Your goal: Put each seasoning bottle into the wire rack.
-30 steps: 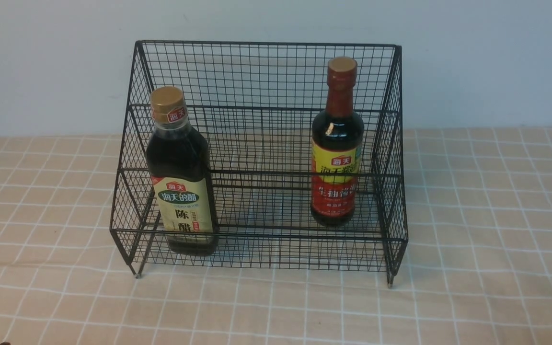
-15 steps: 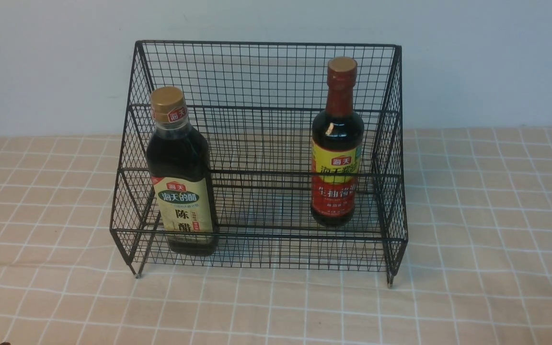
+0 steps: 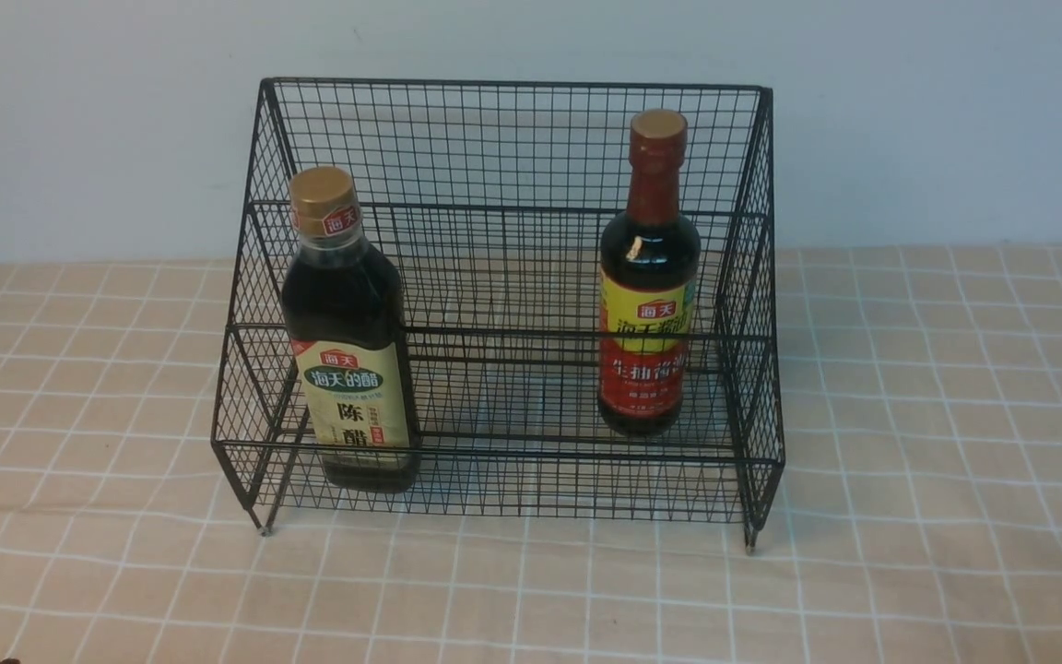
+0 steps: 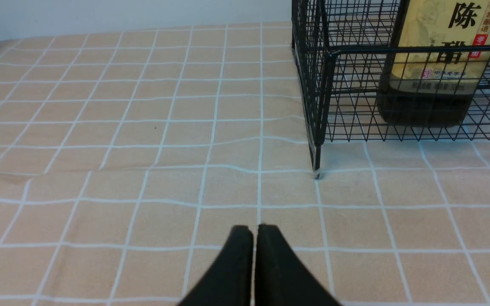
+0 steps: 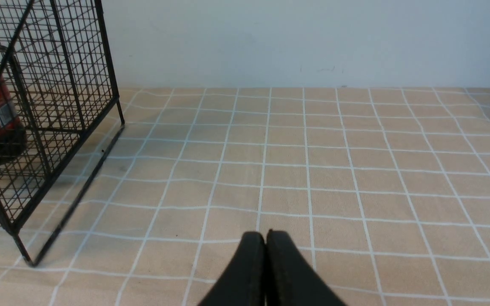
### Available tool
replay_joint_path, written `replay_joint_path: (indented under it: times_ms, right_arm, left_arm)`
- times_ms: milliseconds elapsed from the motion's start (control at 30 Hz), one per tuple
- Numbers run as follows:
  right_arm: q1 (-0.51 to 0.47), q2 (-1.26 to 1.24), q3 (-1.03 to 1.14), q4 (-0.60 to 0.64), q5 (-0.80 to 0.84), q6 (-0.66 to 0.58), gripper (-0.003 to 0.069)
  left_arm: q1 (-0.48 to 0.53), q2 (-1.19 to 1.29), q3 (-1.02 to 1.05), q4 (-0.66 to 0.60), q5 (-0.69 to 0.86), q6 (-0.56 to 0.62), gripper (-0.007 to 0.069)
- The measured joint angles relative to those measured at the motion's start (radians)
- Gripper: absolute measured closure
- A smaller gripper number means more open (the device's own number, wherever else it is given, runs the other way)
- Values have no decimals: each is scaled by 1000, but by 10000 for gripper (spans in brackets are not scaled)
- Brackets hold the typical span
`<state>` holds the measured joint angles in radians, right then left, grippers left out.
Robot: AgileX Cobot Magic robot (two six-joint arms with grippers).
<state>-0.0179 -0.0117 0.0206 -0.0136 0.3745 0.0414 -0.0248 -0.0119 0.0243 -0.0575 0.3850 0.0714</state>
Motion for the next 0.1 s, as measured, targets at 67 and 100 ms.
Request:
replay_joint_path:
  times_ms: [67, 100]
  right_arm:
    - [0, 0, 0, 0, 0, 0, 669]
    - [0, 0, 0, 0, 0, 0, 669]
  left_arm:
    - [0, 0, 0, 0, 0, 0, 631]
    - [0, 0, 0, 0, 0, 0, 631]
